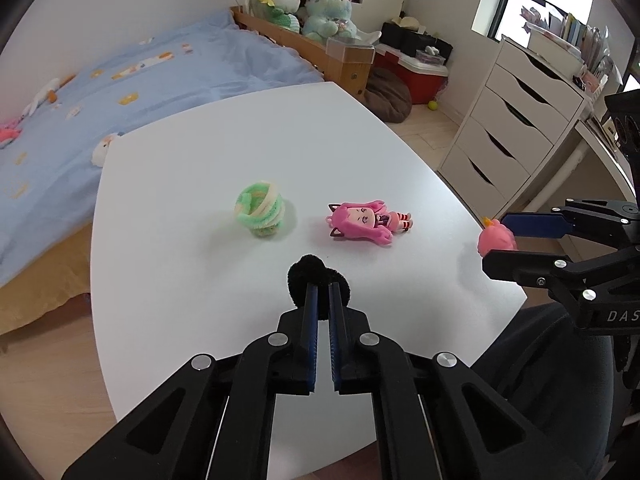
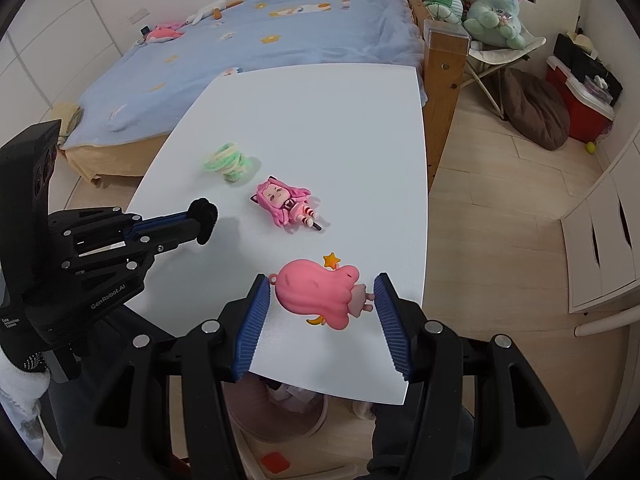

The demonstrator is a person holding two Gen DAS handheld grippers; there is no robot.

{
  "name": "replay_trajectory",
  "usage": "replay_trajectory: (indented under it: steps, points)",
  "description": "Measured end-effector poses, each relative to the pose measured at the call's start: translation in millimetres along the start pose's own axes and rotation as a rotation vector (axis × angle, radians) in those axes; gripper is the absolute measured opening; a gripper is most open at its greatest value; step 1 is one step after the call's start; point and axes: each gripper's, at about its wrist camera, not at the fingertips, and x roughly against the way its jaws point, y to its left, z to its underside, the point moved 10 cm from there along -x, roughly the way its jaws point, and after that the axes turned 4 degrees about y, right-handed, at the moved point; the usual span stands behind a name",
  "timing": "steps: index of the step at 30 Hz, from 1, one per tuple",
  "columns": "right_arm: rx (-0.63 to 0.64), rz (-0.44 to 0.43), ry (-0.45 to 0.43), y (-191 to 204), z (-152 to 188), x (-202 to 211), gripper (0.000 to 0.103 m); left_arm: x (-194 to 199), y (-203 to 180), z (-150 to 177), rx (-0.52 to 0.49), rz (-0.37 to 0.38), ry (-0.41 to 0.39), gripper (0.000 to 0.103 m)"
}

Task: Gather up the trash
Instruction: 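Grasp the black scrunchie with the left tool while the right tool holds the pink figure, then drop the pink blob figure into the bin with the right tool while the left tool carries the scrunchie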

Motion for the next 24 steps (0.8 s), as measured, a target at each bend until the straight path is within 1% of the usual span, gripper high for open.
replay_trajectory:
  steps: [6, 13, 19, 24]
  points:
    - [0.010, -0.020, -0.026, 7.6, 3.2, 7.9, 0.054, 21.1, -0.2, 8.8, -0.016, 0.001, -0.022, 0.005]
    - [0.029, -0.046, -0.069, 23.0, 14.5, 23.5, 0.054, 49.3, -5.1, 23.8, -0.036, 0.013, -0.056, 0.005]
    - [0.070, -0.051, -0.101, 38.8, 30.2, 39.6, 0.054, 65.0, -11.4, 48.3, -0.032, 0.042, -0.070, 0.005]
    - [0.091, -0.065, -0.125, 49.6, 47.0, 50.5, 0.054, 76.0, -18.4, 70.0, -0.051, 0.048, -0.081, 0.005]
